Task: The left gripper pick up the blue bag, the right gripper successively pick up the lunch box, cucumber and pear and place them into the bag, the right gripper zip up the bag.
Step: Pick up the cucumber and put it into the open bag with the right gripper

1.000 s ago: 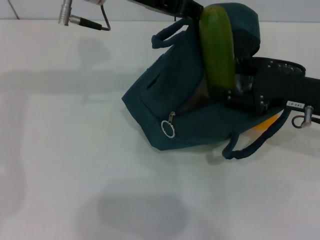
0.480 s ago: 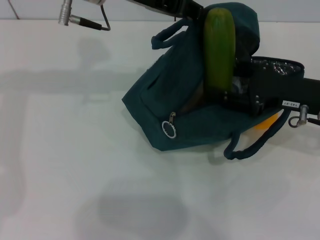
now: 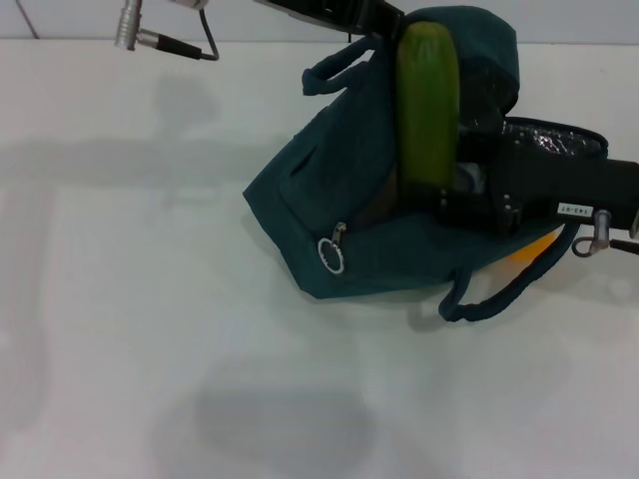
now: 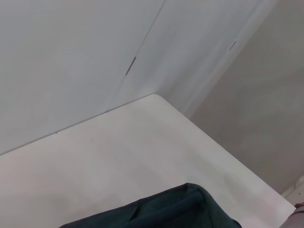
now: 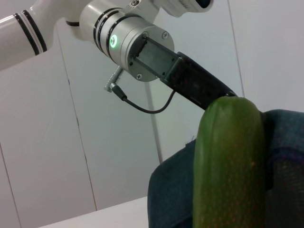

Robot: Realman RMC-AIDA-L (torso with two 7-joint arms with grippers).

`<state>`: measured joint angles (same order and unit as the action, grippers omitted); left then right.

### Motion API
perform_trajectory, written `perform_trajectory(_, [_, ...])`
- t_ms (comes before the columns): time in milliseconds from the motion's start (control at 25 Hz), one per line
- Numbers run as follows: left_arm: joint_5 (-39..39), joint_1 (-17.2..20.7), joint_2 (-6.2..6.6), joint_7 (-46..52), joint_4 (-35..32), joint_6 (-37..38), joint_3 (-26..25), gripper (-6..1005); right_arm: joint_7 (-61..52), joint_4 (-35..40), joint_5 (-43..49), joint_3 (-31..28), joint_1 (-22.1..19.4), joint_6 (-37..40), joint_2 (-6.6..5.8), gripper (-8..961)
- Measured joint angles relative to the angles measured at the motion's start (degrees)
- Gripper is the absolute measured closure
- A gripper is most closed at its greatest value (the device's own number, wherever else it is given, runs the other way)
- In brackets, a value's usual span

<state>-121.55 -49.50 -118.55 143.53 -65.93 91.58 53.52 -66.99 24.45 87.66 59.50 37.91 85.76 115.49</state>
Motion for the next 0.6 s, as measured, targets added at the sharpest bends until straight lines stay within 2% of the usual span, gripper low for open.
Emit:
perform_trajectory(120, [0.00, 0.00, 0.06, 0.00, 0.00, 0.00, 0.00, 952, -0.19, 0.08, -0.17, -0.24, -0.25, -0.10, -0.01, 375])
perform_trajectory(360, [0.00, -0.09, 0.05, -0.05, 0.00, 0.00, 0.00, 951, -0.76, 0.22, -0.49, -0.60, -0.40, -0.34, -0.02, 259])
perform_trajectory(600, [0.00, -0.07, 0.02, -0.17, 0.00, 0.00, 0.00, 952, -1.50, 2.21, -1.67, -0.74, -1.26, -0.02, -0.02, 208])
